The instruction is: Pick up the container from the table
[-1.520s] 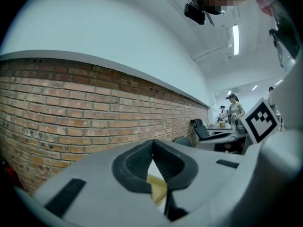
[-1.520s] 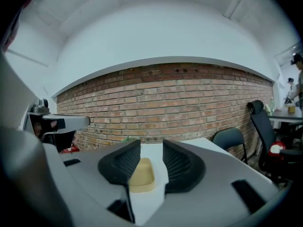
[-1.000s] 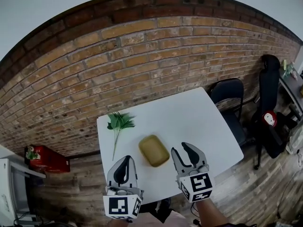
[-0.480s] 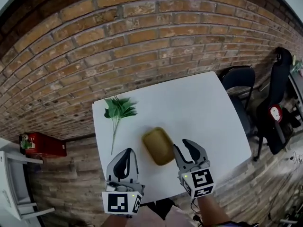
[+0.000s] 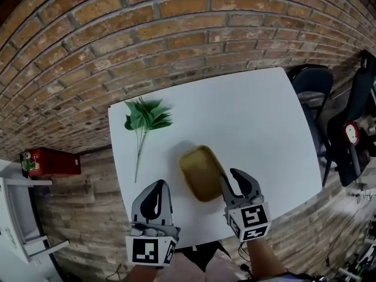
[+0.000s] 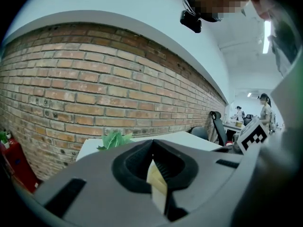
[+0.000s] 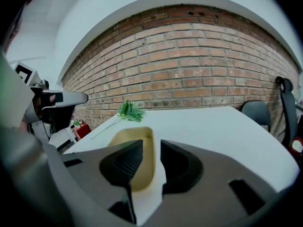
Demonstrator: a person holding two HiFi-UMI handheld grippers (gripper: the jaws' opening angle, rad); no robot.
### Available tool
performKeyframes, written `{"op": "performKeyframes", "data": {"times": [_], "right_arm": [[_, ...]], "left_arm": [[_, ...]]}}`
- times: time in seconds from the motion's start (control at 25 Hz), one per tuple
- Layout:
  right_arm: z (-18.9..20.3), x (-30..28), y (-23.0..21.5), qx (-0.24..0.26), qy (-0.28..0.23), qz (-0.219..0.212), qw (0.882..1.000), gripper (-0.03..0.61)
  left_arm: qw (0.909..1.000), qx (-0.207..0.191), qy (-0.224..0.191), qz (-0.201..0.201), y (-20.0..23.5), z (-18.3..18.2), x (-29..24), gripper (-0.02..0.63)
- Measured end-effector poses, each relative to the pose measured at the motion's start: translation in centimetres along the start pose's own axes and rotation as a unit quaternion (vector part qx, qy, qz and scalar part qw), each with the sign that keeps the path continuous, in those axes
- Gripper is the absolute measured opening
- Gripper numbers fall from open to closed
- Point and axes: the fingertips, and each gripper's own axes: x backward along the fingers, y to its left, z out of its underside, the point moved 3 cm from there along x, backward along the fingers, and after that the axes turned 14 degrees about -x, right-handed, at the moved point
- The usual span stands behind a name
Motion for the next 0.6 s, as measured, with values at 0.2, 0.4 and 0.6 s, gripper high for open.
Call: {"op": "performKeyframes", "data": {"times": [0.2,0.4,0.6], "right_arm": [[1.6,-1.1,-0.5,-0.005,0.024,0.004,1.000,0.113],[2.3,-1.8,-0.6,-0.009,0.038,0.006,0.999,0.103],[2.9,-2.3,-0.8,-0.011,0.046,0.009,0.999,0.087]], "left_arm": [[0.9999,0.004,0.014,0.002,0.1,1.1,-0.5,0.008],[0.9997,0.004,0.023,0.002,0.4,1.6,-0.9,0.008],[0.9996,0.003,0.027,0.004,0.5,1.9,-1.2,0.008]]}}
